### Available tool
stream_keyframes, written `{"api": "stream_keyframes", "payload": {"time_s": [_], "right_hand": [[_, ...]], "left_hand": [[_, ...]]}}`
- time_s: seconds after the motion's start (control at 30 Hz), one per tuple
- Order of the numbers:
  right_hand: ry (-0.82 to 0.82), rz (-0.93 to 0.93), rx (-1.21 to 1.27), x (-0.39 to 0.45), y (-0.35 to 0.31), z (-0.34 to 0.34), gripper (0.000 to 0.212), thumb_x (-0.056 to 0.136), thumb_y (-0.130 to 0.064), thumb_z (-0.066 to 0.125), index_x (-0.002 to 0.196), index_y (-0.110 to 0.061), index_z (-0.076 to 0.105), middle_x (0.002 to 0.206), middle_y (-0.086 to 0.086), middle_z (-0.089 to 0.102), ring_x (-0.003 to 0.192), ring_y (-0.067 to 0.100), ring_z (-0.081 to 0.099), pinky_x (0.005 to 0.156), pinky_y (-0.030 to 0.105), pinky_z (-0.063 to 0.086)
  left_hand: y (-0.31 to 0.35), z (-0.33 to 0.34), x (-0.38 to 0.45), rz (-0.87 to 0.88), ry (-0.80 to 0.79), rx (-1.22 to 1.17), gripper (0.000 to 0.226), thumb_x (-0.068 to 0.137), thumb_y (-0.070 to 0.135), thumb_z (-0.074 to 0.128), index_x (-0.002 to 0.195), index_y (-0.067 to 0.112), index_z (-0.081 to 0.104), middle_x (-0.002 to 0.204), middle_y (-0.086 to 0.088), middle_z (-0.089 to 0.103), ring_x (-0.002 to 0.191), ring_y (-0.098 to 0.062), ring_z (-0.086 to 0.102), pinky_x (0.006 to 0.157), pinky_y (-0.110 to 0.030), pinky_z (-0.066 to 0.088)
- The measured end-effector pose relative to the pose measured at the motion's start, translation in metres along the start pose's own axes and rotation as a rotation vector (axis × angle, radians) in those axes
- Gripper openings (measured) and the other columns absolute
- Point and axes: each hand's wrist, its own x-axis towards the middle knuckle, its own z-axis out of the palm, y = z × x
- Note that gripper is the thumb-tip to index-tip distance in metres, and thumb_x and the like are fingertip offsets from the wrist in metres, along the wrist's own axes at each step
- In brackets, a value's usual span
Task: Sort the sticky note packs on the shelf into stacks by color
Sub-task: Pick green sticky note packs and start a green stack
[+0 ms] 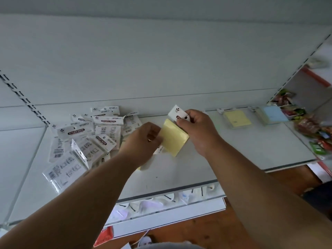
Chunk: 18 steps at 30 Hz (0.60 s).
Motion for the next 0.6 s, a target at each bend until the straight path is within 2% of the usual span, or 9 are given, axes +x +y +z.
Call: {"api": "stream_keyframes", "payload": {"time_s": [0.13,0.17,0.23,0.3,0.33,0.43,0.53,0.6], "right_hand": [[0.043,0.05,0.034,-0.003,0.006,-0.039,0.013,0.073,-0.02,0.074,0.085,-0.016,0.068,0.081,0.007,0.07,0.07,0.017,0.062,0.066,0.037,0.049],[0.09,0.075,0.067,-0.003,0.008,-0.053,0.016,0.075,-0.017,0.076,0.087,-0.016,0.067,0.085,0.009,0.069,0.072,0.018,0.063,0.068,0.038,0.052],[0.139,0.205,0.309,-0.004,0.015,-0.08,0.023,0.079,-0.011,0.075,0.097,-0.013,0.061,0.095,0.014,0.067,0.078,0.025,0.066,0.073,0.042,0.057],[0.107,0.343,0.517,-0.006,0.026,-0.104,0.03,0.081,-0.008,0.073,0.106,-0.011,0.055,0.104,0.019,0.066,0.088,0.033,0.067,0.08,0.049,0.057],[0.089,0.379,0.52,-0.006,0.033,-0.114,0.032,0.082,-0.007,0.072,0.109,-0.01,0.055,0.108,0.02,0.065,0.093,0.036,0.067,0.082,0.05,0.057],[0.085,0.348,0.413,0.003,0.055,-0.148,0.033,0.081,0.001,0.069,0.112,-0.008,0.061,0.111,0.02,0.065,0.098,0.035,0.066,0.079,0.047,0.058],[0.05,0.241,0.207,0.029,0.069,-0.198,0.037,0.082,-0.001,0.07,0.111,-0.022,0.062,0.107,0.013,0.066,0.094,0.028,0.065,0.073,0.039,0.056],[0.042,0.166,-0.059,0.051,0.074,-0.228,0.045,0.08,-0.008,0.072,0.116,-0.032,0.059,0.103,0.006,0.066,0.094,0.023,0.064,0.078,0.042,0.057]], "left_hand": [[0.024,0.026,0.001,-0.094,-0.176,-0.269,0.021,0.087,0.012,0.067,0.1,0.029,0.064,0.085,-0.001,0.072,0.076,-0.021,0.07,0.08,-0.041,0.058],[0.031,0.036,0.001,-0.11,-0.16,-0.302,0.021,0.087,0.01,0.067,0.099,0.027,0.064,0.086,-0.004,0.072,0.073,-0.023,0.069,0.079,-0.042,0.059],[0.045,0.059,0.004,-0.167,-0.097,-0.395,0.019,0.086,0.009,0.068,0.098,0.024,0.063,0.088,-0.008,0.071,0.069,-0.022,0.068,0.079,-0.045,0.059],[0.061,0.085,0.01,-0.241,-0.07,-0.484,0.019,0.087,0.009,0.068,0.1,0.019,0.059,0.092,-0.011,0.071,0.067,-0.023,0.068,0.08,-0.049,0.059],[0.071,0.098,0.014,-0.265,-0.069,-0.496,0.019,0.086,0.01,0.068,0.1,0.018,0.058,0.091,-0.01,0.071,0.067,-0.023,0.069,0.08,-0.05,0.059],[0.103,0.138,0.032,-0.296,-0.111,-0.497,0.025,0.085,0.014,0.071,0.104,0.017,0.056,0.095,-0.01,0.068,0.071,-0.025,0.072,0.076,-0.046,0.06],[0.133,0.174,0.056,-0.32,-0.12,-0.507,0.029,0.088,0.02,0.067,0.114,0.019,0.055,0.098,-0.012,0.068,0.075,-0.03,0.071,0.071,-0.044,0.061],[0.148,0.197,0.077,-0.316,-0.066,-0.444,0.031,0.089,0.016,0.063,0.116,0.026,0.052,0.093,-0.01,0.069,0.075,-0.03,0.071,0.069,-0.047,0.061]]}}
